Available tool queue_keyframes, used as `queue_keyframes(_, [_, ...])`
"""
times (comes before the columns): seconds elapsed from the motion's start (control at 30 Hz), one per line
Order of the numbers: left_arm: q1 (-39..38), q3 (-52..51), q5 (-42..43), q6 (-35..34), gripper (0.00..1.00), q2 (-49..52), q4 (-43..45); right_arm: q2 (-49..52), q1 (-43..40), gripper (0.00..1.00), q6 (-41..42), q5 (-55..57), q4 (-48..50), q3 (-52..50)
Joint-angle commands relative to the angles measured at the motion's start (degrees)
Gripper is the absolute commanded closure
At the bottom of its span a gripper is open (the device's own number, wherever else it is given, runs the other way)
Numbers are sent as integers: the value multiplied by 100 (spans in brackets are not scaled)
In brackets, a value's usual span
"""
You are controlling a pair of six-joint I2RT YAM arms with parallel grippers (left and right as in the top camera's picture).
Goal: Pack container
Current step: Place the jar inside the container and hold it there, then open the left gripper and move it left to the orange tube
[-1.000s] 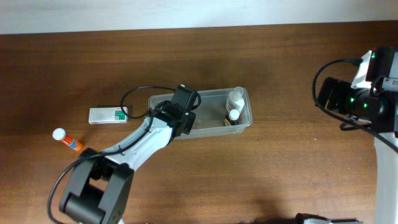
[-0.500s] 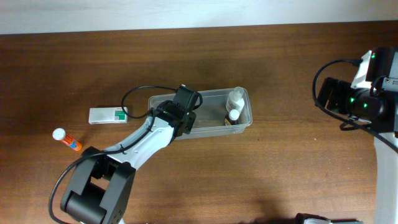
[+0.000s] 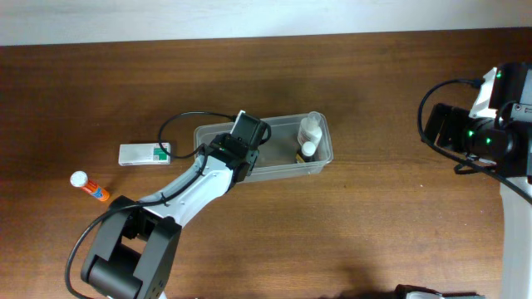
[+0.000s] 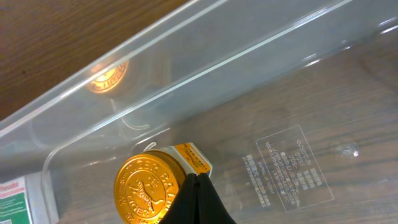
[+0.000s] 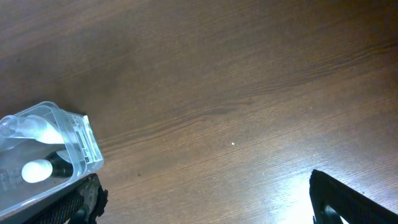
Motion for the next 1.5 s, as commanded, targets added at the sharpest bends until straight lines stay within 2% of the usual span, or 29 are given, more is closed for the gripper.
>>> queue_keyframes(0.0, [48,-50,-514,2,98,212,-76,0,-39,2,66,-9,-2,96])
queue_keyframes(0.57, [44,33,-721,4,98,210,-168,0,-39,2,66,-9,-2,96])
queue_keyframes(0.73, [44,409,-721,-24,98,195,-538,0,-39,1,66,-9,-2,96])
queue_keyframes(1.17, [44,623,-498,-1158,98,195,-944,0,-39,2,66,-9,-2,96])
queue_keyframes(1.47, [66,623,-505,-1239,98,195,-1008,0,-39,2,66,-9,-2,96])
